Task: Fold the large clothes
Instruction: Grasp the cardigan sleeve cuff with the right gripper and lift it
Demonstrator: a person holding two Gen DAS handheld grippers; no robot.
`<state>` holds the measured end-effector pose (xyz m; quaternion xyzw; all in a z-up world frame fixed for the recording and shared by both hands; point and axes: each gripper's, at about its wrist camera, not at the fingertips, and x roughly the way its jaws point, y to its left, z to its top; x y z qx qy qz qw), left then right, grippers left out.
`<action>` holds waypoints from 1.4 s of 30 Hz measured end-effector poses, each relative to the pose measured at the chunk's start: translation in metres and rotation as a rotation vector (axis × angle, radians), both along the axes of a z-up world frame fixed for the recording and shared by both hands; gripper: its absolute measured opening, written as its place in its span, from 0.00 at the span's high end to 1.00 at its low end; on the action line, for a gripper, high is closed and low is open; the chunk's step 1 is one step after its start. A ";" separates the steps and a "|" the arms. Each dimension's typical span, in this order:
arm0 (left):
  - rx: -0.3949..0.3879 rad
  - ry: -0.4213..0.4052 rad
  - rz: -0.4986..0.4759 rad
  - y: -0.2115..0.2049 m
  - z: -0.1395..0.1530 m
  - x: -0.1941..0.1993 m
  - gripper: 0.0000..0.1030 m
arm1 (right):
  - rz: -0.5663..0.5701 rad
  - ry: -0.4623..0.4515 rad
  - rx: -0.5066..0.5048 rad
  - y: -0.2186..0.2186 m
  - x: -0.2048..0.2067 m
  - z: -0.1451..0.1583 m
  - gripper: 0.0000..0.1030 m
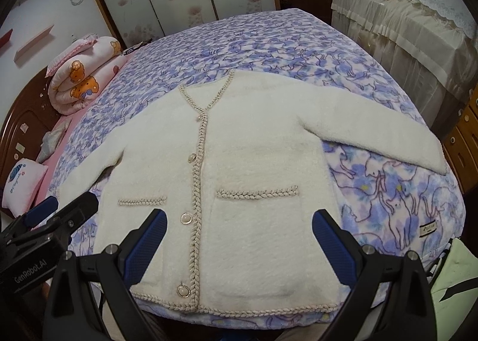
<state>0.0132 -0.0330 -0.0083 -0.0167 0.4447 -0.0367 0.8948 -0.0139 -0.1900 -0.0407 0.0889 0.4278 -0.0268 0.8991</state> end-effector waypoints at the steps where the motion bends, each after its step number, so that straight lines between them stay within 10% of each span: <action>1: 0.000 -0.007 -0.002 -0.002 0.001 0.001 0.01 | -0.001 0.001 0.005 -0.003 0.003 0.002 0.05; 27: 0.075 -0.090 -0.225 -0.115 0.017 0.086 0.01 | -0.252 -0.075 0.030 -0.149 0.038 0.020 0.05; 42: 0.081 -0.031 -0.296 -0.207 -0.050 0.151 0.01 | -0.630 0.038 0.225 -0.307 0.043 -0.081 0.05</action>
